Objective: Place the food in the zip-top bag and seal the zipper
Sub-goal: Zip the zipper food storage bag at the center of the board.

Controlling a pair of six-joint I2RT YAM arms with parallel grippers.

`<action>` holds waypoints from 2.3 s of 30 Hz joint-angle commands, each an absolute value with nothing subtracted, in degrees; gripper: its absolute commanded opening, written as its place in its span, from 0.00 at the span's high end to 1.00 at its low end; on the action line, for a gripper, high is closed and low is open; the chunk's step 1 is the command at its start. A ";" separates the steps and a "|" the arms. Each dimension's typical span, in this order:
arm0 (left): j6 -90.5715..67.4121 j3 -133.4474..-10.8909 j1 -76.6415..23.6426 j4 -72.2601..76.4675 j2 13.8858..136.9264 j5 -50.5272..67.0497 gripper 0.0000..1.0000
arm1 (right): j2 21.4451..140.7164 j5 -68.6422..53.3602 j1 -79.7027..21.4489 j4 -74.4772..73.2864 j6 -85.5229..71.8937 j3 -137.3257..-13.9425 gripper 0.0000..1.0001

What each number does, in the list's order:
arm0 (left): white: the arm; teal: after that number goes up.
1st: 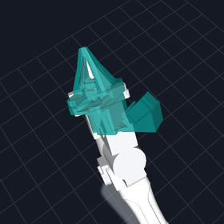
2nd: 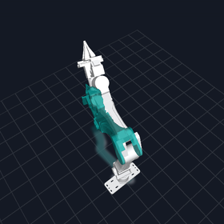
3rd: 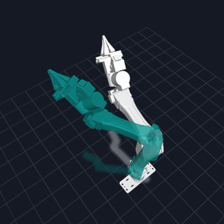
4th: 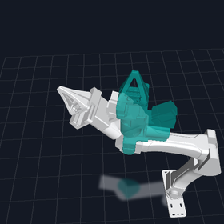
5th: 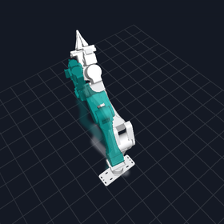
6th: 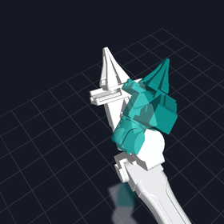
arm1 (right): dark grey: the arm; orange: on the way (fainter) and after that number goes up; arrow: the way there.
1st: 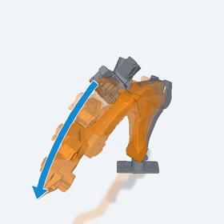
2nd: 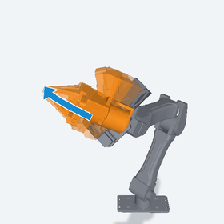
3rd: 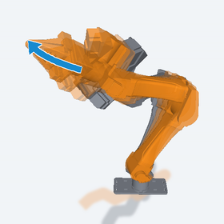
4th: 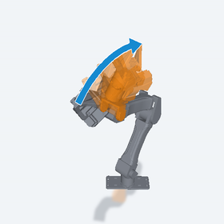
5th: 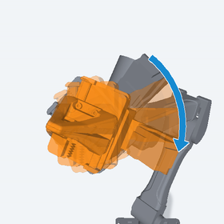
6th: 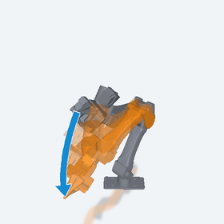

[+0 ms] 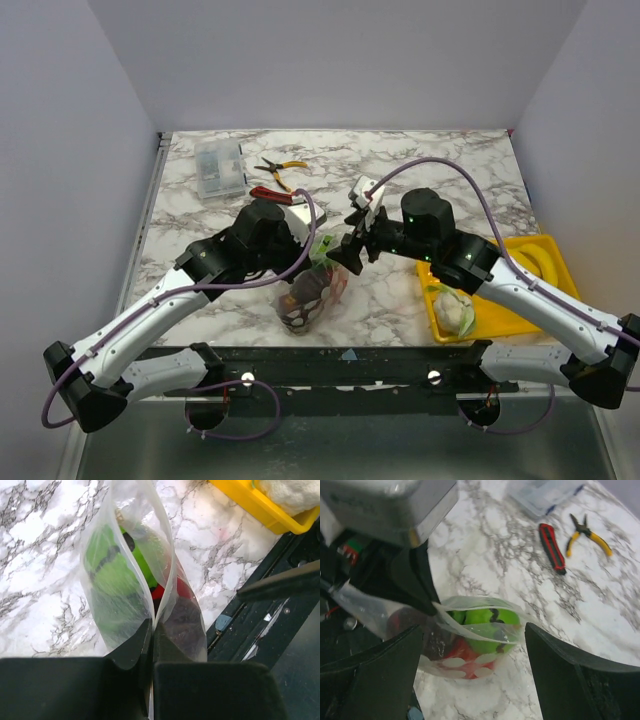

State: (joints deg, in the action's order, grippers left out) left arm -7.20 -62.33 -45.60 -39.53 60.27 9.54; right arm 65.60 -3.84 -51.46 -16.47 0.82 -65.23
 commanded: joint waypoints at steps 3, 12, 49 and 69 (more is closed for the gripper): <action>-1.55 -61.34 -45.52 -34.09 54.90 16.72 1.00 | 68.94 -36.50 -44.93 -17.32 20.66 -64.97 0.15; 0.97 -61.42 -45.48 -34.27 56.10 19.40 1.00 | 78.32 -49.02 -42.98 -21.45 29.56 -70.11 0.22; -22.08 -20.82 -44.38 -0.52 9.00 7.59 0.09 | 71.90 -46.23 -35.54 -9.85 16.97 -54.08 1.00; -19.41 -15.08 -44.31 6.36 18.24 -0.02 0.18 | 72.50 -48.19 -35.05 -9.93 17.04 -54.48 1.00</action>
State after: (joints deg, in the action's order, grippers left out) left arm -21.54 -16.25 -44.58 2.26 16.14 -1.45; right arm 73.06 -46.41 -35.51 -11.55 17.93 -54.68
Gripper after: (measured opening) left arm 0.934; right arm 0.008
